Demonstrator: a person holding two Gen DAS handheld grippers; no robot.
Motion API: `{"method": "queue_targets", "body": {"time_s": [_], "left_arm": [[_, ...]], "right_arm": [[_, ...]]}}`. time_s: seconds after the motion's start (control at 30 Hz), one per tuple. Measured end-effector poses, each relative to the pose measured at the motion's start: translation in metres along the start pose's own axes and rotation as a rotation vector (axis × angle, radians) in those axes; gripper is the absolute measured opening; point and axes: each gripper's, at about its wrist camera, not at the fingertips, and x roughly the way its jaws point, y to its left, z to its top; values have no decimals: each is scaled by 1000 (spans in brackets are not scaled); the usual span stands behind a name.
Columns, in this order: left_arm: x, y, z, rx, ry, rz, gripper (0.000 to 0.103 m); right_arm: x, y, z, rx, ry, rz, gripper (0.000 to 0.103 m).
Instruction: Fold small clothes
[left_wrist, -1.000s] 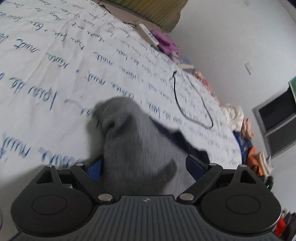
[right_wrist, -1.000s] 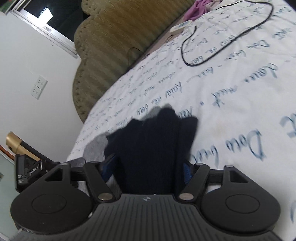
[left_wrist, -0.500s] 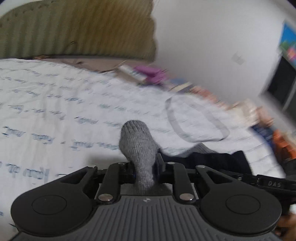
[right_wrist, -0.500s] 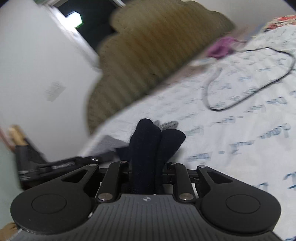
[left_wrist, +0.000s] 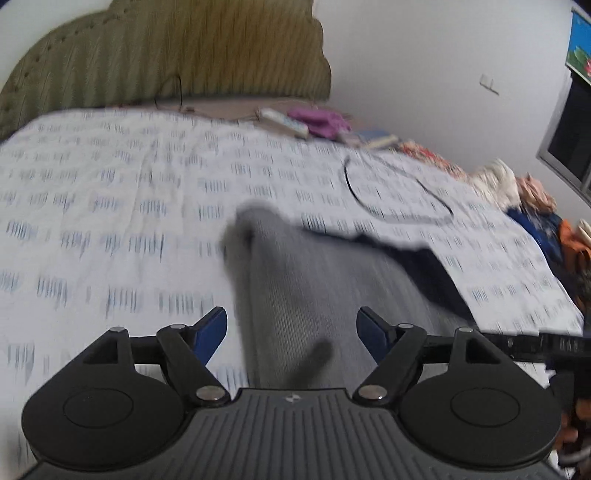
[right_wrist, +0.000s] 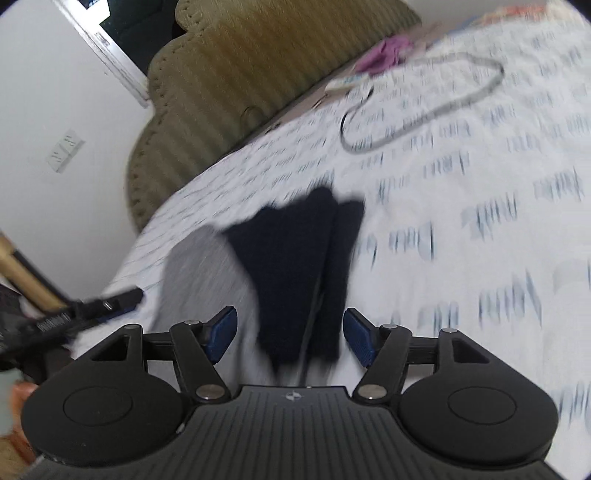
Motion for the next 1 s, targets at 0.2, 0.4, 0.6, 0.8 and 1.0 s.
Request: {"method": "queue_targets", "body": {"time_s": [0.2,0.4,0.6,0.8,1.0], "left_arm": [[-7,-7,-57,53,52,64,79],[-25,-8,-58,50,-16,158,76],[-37,-20,-66,-2,-2,145,77],[-40,-36,-76,14,12,208,80],[-46,-39,-83,-15,13,231,82]], "right_arm": [[-7,7,-38,-42,39,-12,47],[-13,27,-40,-125,-10,-104,20],[-25,52,-57,-240,-71,-284,49],[-33,77,-80,-376,-101,-388,78],[-36,81,-94,-366,-77,-388,87]]}}
